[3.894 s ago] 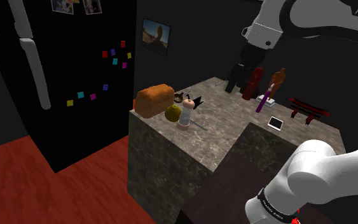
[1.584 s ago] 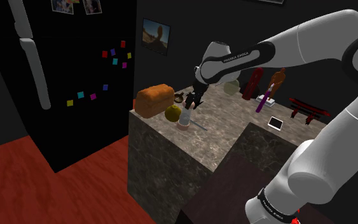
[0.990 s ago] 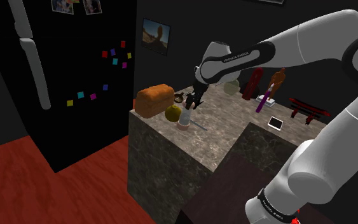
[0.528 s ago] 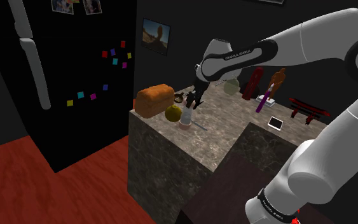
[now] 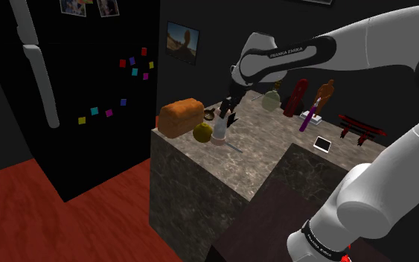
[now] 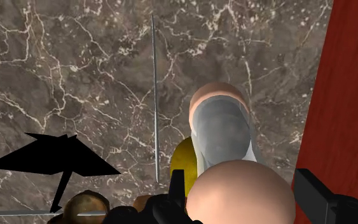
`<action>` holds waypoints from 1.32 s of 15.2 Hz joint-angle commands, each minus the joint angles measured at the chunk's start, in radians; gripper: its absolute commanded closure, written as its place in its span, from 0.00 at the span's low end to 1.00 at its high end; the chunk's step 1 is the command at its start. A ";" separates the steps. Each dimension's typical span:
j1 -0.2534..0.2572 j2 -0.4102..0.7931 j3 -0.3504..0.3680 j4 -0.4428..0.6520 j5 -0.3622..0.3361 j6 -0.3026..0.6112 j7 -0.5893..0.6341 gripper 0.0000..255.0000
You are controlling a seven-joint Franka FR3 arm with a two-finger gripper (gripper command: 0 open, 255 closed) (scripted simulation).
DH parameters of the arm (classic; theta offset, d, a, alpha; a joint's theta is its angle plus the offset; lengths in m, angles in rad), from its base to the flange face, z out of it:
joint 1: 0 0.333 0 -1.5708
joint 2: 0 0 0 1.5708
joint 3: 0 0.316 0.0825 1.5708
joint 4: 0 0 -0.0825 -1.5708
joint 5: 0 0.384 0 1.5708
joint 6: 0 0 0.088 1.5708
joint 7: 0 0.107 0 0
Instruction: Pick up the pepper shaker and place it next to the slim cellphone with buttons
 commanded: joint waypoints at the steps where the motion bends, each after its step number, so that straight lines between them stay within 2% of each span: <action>1: -0.001 -0.009 0.000 0.019 -0.002 -0.028 0.001 1.00; 20: -0.001 -0.056 0.004 0.228 -0.012 -0.284 0.016 1.00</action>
